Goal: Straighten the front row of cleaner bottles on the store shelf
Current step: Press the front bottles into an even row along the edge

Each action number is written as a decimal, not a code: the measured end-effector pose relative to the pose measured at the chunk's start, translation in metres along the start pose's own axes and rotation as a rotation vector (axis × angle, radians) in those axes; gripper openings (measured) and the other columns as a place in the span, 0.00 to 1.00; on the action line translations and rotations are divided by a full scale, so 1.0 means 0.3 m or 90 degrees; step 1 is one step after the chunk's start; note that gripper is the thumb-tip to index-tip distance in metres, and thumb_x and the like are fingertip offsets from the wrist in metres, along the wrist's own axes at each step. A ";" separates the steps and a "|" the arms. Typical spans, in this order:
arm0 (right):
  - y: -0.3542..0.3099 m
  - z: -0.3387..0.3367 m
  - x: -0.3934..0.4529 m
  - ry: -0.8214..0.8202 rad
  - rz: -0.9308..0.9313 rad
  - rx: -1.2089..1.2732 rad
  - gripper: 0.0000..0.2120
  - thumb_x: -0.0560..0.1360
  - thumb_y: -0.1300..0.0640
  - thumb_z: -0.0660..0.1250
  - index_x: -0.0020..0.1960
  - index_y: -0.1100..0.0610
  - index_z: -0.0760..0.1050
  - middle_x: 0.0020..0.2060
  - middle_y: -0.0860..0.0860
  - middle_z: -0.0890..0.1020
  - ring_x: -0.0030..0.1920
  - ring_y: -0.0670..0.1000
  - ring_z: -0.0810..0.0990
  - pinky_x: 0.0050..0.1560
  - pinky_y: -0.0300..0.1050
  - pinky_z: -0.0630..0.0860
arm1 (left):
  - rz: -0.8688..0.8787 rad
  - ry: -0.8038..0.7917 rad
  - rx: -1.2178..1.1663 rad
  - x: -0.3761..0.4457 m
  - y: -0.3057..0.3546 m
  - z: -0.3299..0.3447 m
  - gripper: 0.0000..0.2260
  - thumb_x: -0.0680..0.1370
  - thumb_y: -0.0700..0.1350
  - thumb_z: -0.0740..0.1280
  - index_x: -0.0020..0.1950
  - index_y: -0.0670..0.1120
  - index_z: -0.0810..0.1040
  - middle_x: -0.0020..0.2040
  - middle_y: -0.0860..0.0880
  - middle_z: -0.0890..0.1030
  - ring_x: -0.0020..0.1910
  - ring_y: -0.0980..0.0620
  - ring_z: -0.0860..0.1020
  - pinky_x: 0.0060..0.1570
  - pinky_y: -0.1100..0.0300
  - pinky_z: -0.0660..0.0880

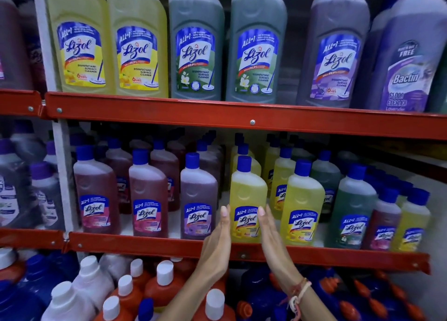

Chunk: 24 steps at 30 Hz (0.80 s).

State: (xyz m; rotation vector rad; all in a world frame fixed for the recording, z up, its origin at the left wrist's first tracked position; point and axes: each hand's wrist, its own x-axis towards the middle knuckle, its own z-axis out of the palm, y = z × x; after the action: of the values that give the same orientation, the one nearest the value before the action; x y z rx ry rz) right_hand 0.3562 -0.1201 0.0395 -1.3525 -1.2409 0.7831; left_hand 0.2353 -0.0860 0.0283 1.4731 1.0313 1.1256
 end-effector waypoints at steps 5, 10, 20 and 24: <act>-0.005 -0.048 -0.012 -0.022 -0.003 0.008 0.35 0.74 0.30 0.48 0.78 0.39 0.44 0.78 0.39 0.54 0.72 0.39 0.58 0.76 0.49 0.54 | 0.001 -0.004 0.043 -0.002 0.001 0.034 0.40 0.64 0.80 0.39 0.72 0.68 0.61 0.70 0.54 0.75 0.68 0.52 0.72 0.73 0.48 0.62; -0.007 -0.062 -0.016 -0.053 0.007 -0.007 0.35 0.73 0.29 0.47 0.77 0.36 0.42 0.71 0.32 0.53 0.70 0.36 0.55 0.75 0.48 0.53 | -0.009 0.011 0.042 -0.004 0.000 0.034 0.25 0.64 0.81 0.40 0.56 0.82 0.63 0.68 0.56 0.76 0.70 0.51 0.71 0.74 0.43 0.61; -0.054 -0.051 -0.033 -0.097 0.034 -0.049 0.34 0.76 0.34 0.44 0.77 0.40 0.34 0.79 0.41 0.46 0.73 0.40 0.51 0.76 0.53 0.51 | 0.021 0.006 0.041 -0.024 -0.003 0.018 0.37 0.63 0.82 0.41 0.68 0.73 0.64 0.64 0.57 0.79 0.64 0.55 0.76 0.72 0.48 0.66; -0.072 -0.052 -0.040 -0.096 0.042 -0.042 0.34 0.77 0.34 0.44 0.77 0.42 0.35 0.79 0.43 0.49 0.70 0.39 0.55 0.76 0.52 0.51 | 0.010 -0.006 0.055 -0.032 0.005 0.005 0.38 0.62 0.82 0.40 0.68 0.72 0.63 0.65 0.56 0.79 0.65 0.54 0.75 0.72 0.48 0.65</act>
State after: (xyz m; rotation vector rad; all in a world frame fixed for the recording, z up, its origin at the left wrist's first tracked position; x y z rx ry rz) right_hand 0.3628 -0.1386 0.0610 -1.4150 -1.3560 0.9119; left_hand 0.2349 -0.0957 0.0282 1.5563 1.0755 1.0961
